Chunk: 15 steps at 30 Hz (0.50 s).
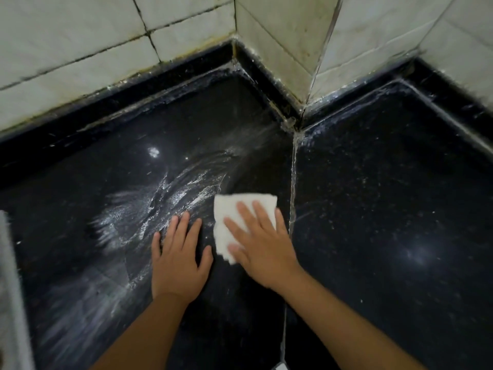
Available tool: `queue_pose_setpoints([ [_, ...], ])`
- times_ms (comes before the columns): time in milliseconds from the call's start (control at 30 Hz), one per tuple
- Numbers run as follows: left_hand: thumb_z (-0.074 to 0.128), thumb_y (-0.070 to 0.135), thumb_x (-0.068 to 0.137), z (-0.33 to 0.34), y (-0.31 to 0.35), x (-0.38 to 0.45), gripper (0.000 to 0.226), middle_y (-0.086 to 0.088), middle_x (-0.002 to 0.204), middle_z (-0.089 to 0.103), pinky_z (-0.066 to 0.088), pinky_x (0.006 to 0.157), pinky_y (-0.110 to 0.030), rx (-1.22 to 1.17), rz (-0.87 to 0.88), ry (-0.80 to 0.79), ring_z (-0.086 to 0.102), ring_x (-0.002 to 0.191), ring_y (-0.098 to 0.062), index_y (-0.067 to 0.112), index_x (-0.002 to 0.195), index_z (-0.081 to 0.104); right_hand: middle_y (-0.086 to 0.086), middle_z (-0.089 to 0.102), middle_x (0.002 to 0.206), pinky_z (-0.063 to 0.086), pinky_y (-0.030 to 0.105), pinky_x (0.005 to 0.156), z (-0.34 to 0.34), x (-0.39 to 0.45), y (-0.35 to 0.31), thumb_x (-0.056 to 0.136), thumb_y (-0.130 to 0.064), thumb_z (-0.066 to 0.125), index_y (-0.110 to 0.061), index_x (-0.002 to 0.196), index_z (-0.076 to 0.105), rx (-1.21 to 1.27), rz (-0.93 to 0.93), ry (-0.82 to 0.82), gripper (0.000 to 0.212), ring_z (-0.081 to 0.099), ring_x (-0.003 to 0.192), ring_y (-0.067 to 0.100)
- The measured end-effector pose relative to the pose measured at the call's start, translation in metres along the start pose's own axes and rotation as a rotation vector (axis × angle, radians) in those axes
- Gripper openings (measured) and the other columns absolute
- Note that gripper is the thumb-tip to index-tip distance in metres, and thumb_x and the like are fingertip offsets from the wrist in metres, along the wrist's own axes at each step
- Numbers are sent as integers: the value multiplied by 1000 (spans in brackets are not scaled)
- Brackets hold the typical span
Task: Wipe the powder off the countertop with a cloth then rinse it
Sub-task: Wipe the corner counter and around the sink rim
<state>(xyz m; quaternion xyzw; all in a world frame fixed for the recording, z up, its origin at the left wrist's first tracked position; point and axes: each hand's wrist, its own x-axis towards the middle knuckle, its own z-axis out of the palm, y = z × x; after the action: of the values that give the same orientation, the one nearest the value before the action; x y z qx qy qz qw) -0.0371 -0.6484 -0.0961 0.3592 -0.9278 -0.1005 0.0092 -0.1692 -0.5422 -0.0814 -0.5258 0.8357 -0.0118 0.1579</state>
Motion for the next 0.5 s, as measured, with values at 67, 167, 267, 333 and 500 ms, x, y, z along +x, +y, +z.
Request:
queue_pose_setpoints([
  [67,33,39,84,-1,0,0,55,-14,134,50,11,103,-39,9,-4,9,26,128,-19,7,123,56,-1,49,139,14,46,108,13,-41,16,97,-48,15,-35,129,47,20,9,-6,46,36,129,23],
  [167,33,38,85,-1,1,0,54,-15,133,51,12,102,-41,27,5,29,27,127,-21,7,122,56,-2,45,139,15,48,109,15,-79,55,97,-50,3,-33,128,41,32,130,-34,52,35,126,22],
  [267,32,39,85,0,1,1,54,-15,133,51,13,103,-42,39,15,30,34,129,-23,8,123,56,3,32,150,25,58,106,-11,-55,83,90,-57,-6,-30,140,29,16,346,-8,67,23,136,24],
  [333,29,42,86,0,1,1,58,-14,138,46,9,106,-41,15,3,25,31,131,-21,9,127,53,-2,0,158,4,53,113,-25,-17,93,86,-60,-3,-34,147,8,99,459,-17,67,-3,144,22],
  [500,17,49,83,1,1,-1,70,-8,147,33,6,111,-45,-27,-30,20,15,135,-13,12,136,43,-1,-10,157,-3,53,113,-36,51,61,99,-44,18,-33,148,2,120,373,-27,53,-9,144,25],
])
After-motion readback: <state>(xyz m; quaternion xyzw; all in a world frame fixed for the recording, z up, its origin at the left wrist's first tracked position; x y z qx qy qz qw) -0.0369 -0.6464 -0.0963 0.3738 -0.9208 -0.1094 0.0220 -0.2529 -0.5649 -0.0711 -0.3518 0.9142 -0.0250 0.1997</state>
